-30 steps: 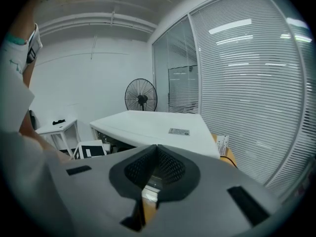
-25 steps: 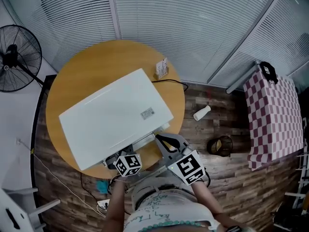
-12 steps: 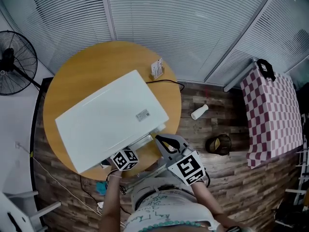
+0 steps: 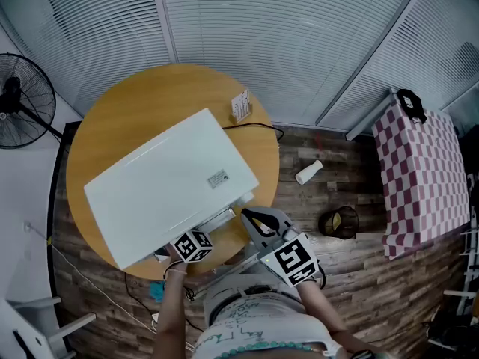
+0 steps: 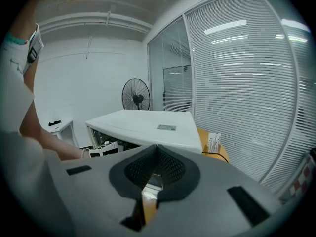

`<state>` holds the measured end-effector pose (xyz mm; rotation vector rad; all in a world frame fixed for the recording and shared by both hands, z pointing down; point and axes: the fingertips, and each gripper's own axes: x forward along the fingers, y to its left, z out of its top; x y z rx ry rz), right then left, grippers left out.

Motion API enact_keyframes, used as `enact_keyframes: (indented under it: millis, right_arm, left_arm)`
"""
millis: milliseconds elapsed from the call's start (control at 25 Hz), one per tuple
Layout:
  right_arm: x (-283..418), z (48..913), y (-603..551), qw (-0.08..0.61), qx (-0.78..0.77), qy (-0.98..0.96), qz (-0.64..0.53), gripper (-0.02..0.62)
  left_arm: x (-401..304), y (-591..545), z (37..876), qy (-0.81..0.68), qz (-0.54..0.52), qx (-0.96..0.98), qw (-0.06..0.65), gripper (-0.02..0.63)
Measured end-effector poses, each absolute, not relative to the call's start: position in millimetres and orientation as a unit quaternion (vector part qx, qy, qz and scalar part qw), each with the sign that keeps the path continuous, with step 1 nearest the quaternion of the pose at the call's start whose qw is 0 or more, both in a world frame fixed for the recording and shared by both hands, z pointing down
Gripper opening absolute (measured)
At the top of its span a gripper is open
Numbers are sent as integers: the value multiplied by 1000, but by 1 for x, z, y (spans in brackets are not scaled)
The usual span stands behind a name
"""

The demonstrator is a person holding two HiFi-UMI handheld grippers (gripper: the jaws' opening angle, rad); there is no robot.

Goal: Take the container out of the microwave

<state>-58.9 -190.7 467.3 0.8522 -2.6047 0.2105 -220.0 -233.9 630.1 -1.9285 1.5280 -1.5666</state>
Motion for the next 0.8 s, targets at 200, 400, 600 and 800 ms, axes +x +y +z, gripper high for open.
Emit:
enact_keyframes:
  millis: [200, 400, 600, 800]
  right_arm:
    - [-59, 467, -190, 193, 302, -930, 74, -6]
    - [-59, 466, -189, 192, 302, -931, 74, -6]
    - [-57, 465, -185, 192, 302, -931, 75, -6]
    - [-56, 465, -183, 190, 303, -931, 72, -6]
  left_arm:
    - [-220, -231, 631, 525, -533, -656, 102, 97]
    - [-222, -228, 630, 527, -536, -651, 100, 68]
    - [-221, -224, 628, 525, -545, -646, 102, 51]
    - [-215, -221, 628, 522, -543, -650, 101, 40]
